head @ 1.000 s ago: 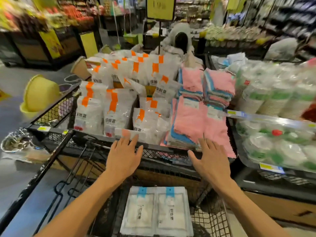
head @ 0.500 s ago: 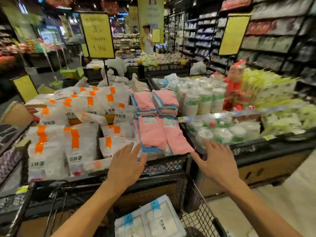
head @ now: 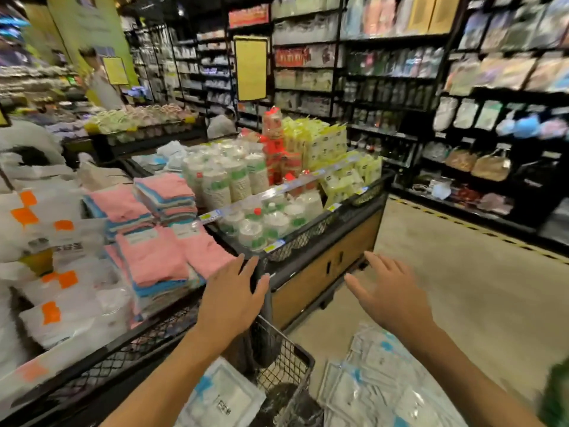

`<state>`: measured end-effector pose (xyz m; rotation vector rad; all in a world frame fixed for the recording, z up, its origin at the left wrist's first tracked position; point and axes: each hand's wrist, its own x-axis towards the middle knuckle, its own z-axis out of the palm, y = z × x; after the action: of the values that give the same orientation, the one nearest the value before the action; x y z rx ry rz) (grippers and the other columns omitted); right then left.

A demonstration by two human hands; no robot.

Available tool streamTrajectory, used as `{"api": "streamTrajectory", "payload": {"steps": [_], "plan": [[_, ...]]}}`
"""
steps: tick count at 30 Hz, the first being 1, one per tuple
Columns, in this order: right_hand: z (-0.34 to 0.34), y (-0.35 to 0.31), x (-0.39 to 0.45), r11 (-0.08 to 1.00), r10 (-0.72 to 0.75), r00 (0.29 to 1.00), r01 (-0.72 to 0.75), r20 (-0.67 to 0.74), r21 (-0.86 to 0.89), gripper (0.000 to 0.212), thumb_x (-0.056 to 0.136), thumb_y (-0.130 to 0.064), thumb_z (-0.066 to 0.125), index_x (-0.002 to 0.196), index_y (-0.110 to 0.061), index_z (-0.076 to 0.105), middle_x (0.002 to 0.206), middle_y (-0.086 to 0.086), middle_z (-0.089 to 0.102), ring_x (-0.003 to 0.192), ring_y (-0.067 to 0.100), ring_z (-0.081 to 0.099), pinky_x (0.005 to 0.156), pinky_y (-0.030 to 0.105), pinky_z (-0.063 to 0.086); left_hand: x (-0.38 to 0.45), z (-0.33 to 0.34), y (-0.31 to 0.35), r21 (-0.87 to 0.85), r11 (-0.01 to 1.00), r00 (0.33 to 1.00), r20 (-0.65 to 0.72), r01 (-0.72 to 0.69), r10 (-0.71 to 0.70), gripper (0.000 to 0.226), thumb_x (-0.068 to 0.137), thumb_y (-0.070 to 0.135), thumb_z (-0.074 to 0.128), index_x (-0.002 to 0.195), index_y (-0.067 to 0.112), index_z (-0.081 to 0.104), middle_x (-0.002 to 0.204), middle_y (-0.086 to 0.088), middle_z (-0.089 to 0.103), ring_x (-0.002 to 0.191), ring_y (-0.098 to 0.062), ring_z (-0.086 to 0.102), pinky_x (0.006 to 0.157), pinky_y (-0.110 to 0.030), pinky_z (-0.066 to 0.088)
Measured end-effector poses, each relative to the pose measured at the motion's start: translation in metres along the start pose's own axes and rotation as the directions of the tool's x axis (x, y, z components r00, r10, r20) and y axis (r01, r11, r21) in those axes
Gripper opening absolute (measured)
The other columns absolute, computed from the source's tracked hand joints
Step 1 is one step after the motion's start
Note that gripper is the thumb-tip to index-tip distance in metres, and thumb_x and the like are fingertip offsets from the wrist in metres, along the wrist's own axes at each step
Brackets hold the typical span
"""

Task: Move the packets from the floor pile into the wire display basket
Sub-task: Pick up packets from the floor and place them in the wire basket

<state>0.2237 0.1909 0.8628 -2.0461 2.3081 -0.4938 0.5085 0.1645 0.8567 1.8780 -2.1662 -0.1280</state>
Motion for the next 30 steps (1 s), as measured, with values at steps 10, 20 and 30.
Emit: {"api": "streamTrajectory", "payload": {"steps": [10,20,30], "plan": [[-0.032,0.146,-0.039,0.973,0.224,0.973,-0.226,-0.055,-0.034,0.075,0.098,-0.068,0.041,0.158,-0.024,0.034,0.163,0.001,0.038,0.151,0.024,0.031,0.126,0.044,0.016,0.033,0.051,0.142,-0.050,0.971,0.969,0.080,-0.232,0.235,0.063,0.105,0.060,0.027,0.161,0.029,0.028,0.167,0.000,0.027,0.153,-0.019,0.026,0.125,-0.042,0.024],[-0.011,0.298,-0.080,0.926,0.374,0.926,-0.376,-0.051,-0.030,0.073,0.097,-0.065,0.047,0.152,-0.017,0.044,0.151,0.006,0.052,0.140,0.028,0.045,0.118,0.044,0.028,0.024,0.137,0.256,-0.083,0.953,0.939,0.164,-0.293,0.303,0.061,0.105,0.055,0.035,0.159,0.025,0.034,0.165,-0.003,0.034,0.151,-0.020,0.032,0.121,-0.038,0.028],[0.048,0.385,-0.116,0.847,0.529,0.844,-0.519,0.087,-0.115,0.086,0.094,-0.074,0.028,0.159,-0.018,0.033,0.163,0.007,0.039,0.149,0.029,0.034,0.124,0.045,0.025,0.022,0.210,0.289,-0.055,0.943,0.917,0.221,-0.327,0.331,0.053,0.104,0.035,0.052,0.150,0.011,0.046,0.149,-0.012,0.053,0.138,-0.028,0.050,0.113,-0.043,0.039]]}}
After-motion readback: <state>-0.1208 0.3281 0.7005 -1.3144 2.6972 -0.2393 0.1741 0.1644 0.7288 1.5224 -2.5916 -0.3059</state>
